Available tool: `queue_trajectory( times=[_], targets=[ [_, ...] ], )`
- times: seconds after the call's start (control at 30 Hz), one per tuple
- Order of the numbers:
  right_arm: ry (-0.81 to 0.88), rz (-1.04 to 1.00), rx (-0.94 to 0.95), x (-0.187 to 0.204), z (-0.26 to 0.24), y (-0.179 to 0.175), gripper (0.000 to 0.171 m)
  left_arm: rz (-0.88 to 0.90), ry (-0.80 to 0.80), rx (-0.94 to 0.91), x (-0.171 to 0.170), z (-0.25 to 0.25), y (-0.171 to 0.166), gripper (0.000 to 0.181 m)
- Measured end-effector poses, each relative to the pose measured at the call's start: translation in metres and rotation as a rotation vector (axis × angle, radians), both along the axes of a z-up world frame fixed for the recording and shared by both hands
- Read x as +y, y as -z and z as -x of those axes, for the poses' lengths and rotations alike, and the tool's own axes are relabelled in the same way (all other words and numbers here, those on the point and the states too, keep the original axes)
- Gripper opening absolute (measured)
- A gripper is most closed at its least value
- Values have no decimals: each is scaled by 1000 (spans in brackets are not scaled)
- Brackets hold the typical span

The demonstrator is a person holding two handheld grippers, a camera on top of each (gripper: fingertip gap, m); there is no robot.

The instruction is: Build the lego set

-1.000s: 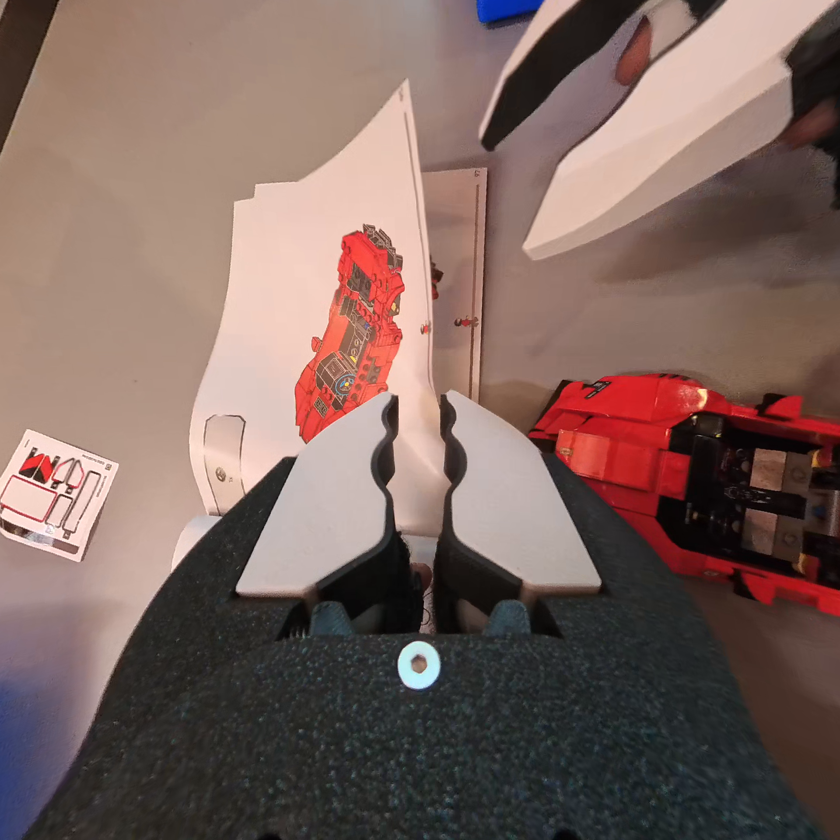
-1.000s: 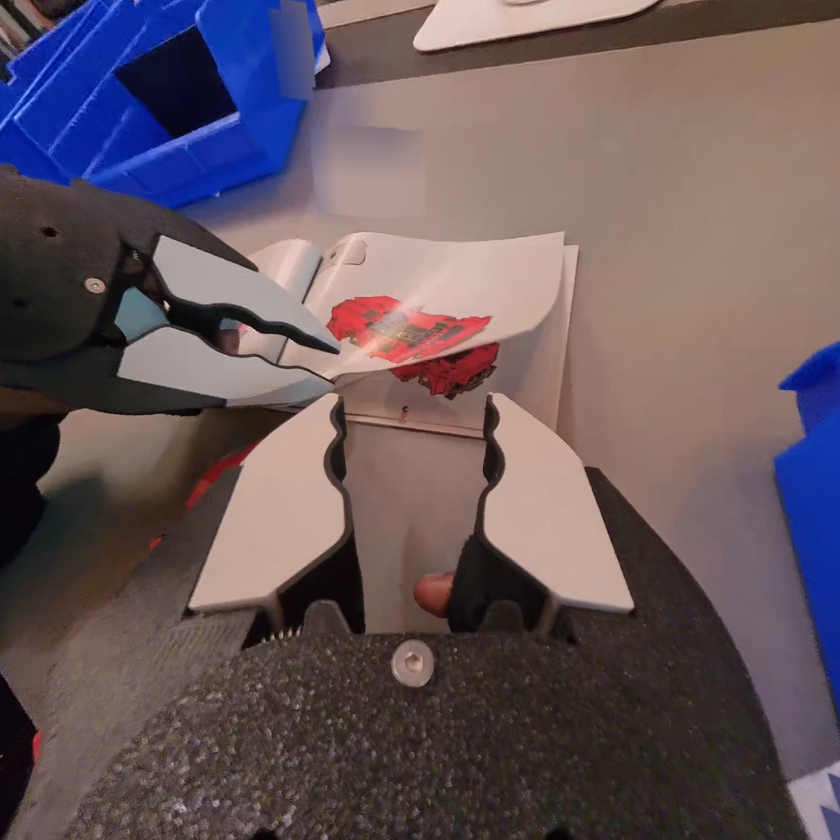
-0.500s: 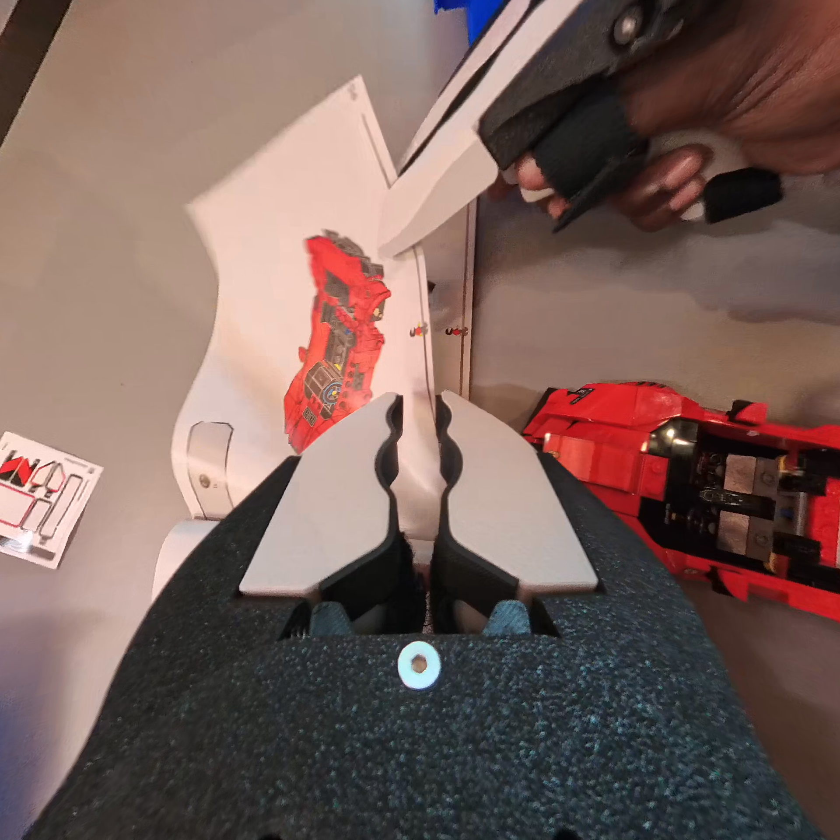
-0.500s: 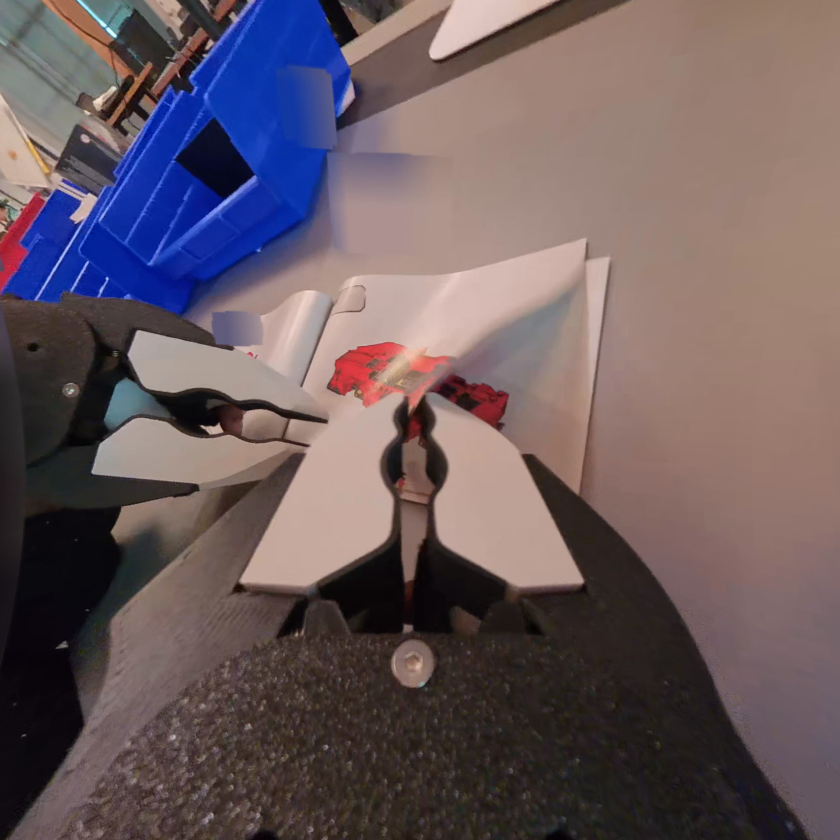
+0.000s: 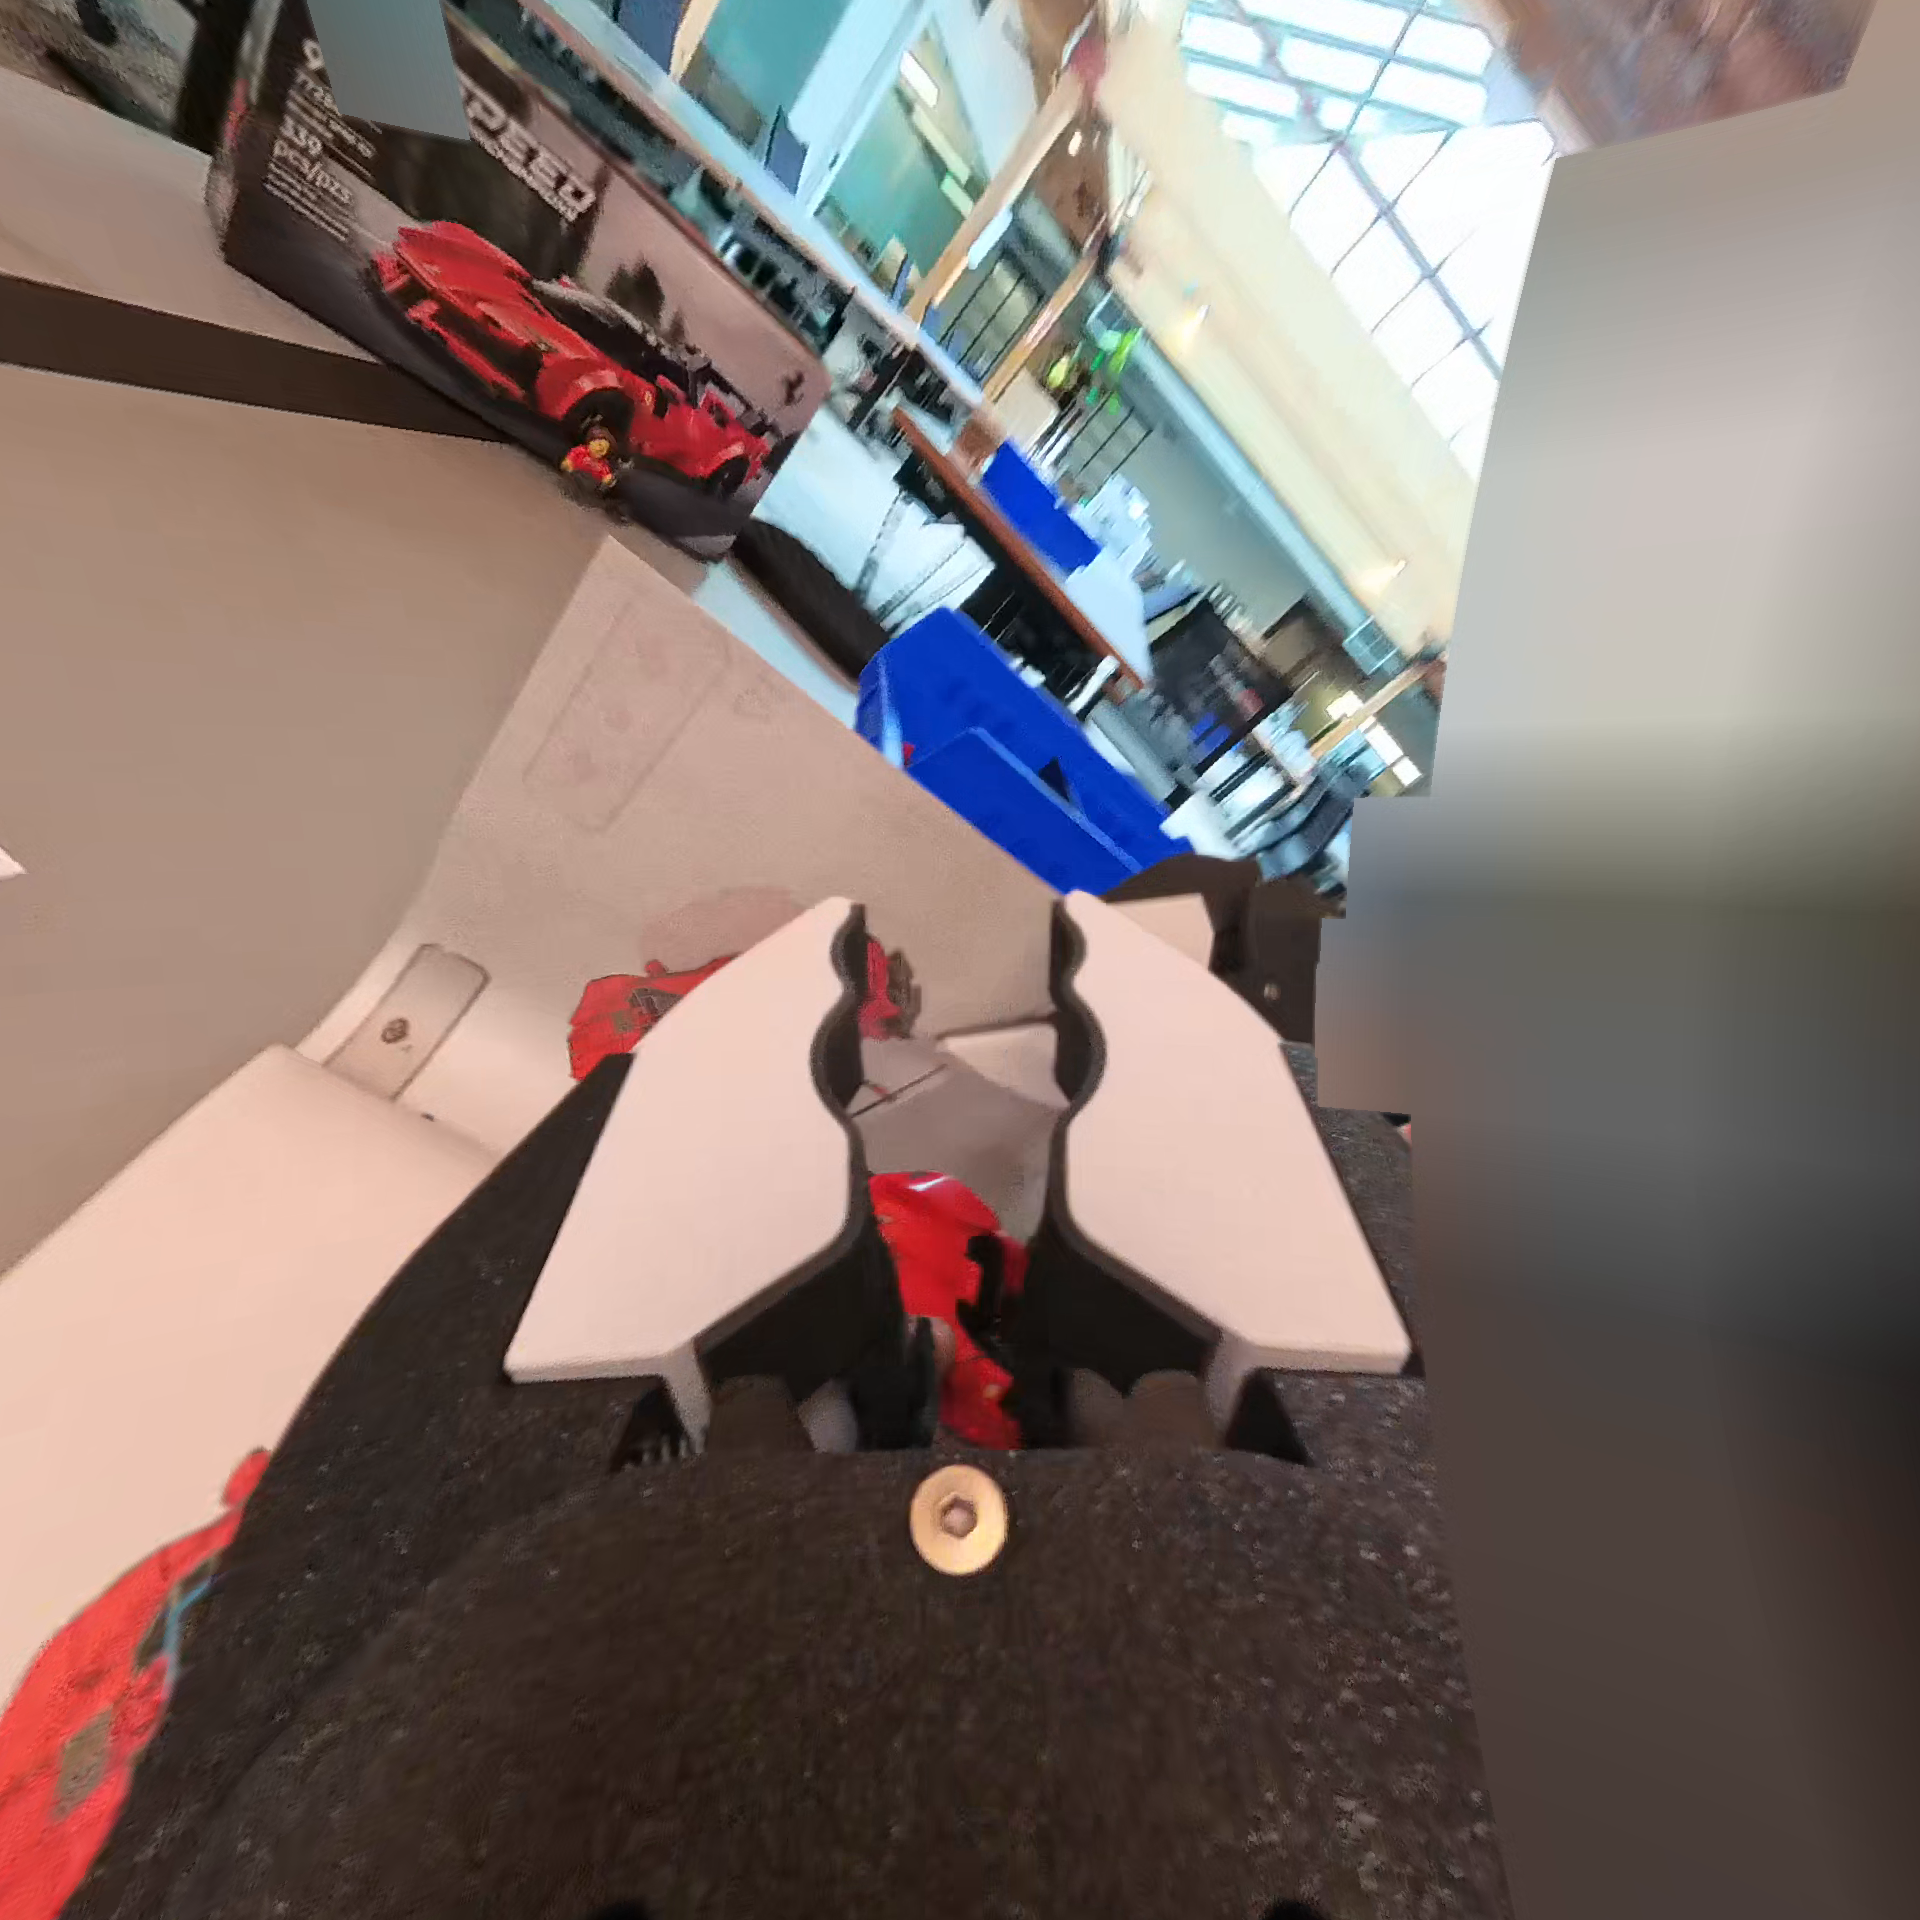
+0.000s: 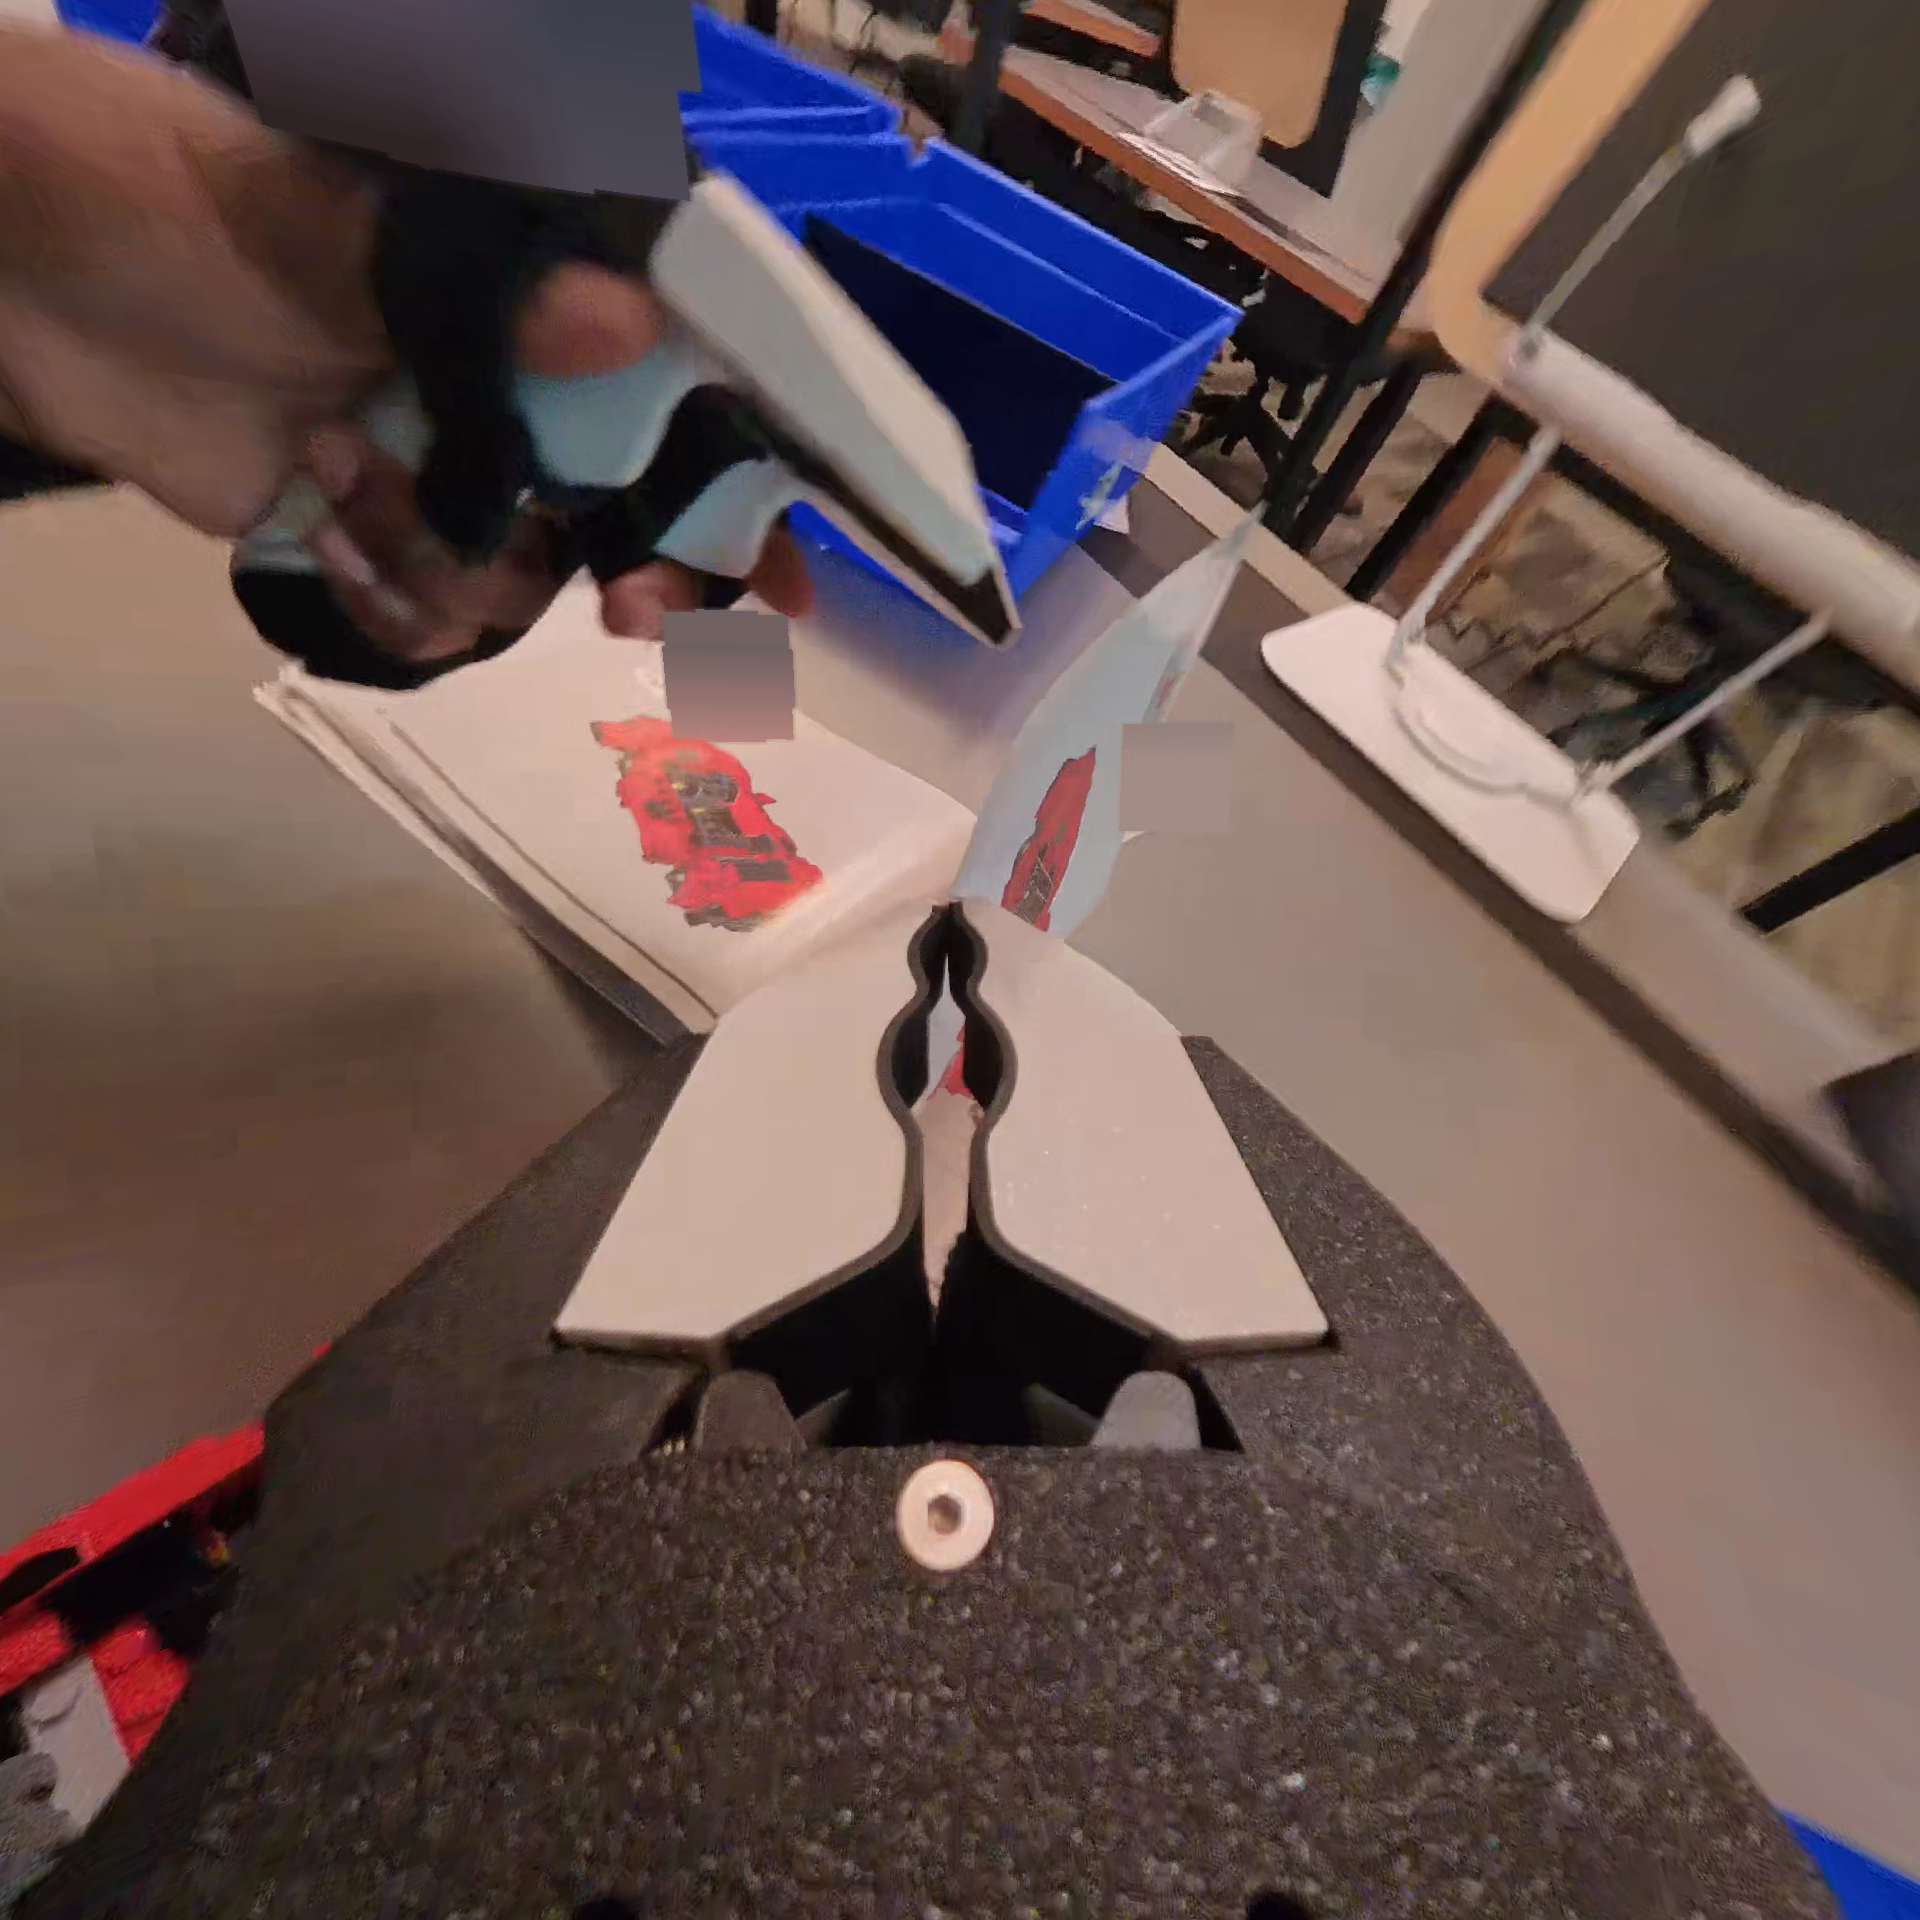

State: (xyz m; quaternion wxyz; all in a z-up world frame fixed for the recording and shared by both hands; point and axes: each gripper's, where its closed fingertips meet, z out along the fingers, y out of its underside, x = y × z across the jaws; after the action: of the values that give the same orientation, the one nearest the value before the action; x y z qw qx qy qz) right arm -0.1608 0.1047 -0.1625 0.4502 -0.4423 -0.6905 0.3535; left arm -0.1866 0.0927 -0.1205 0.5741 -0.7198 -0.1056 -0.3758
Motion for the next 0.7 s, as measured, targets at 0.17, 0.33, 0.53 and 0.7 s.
queue_trajectory(
  times=[0.17, 0.33, 0.53, 0.7],
  targets=[
    [-94, -329, -45, -31, 7, 1, 0, -38, -7, -183, -20, 12, -4, 64],
    [-173, -624, -96, -56, 15, 11, 0, -42, 42, -192, -36, 4, -1, 37],
    [-349, -456, -60, -83, 13, 5, 11, 12, -56, 34, -64, 24, 13, 0],
    [-570, 105, -66, -71, 7, -25, 20, 100, -135, 146, -87, 45, 28, 0]
  ],
)
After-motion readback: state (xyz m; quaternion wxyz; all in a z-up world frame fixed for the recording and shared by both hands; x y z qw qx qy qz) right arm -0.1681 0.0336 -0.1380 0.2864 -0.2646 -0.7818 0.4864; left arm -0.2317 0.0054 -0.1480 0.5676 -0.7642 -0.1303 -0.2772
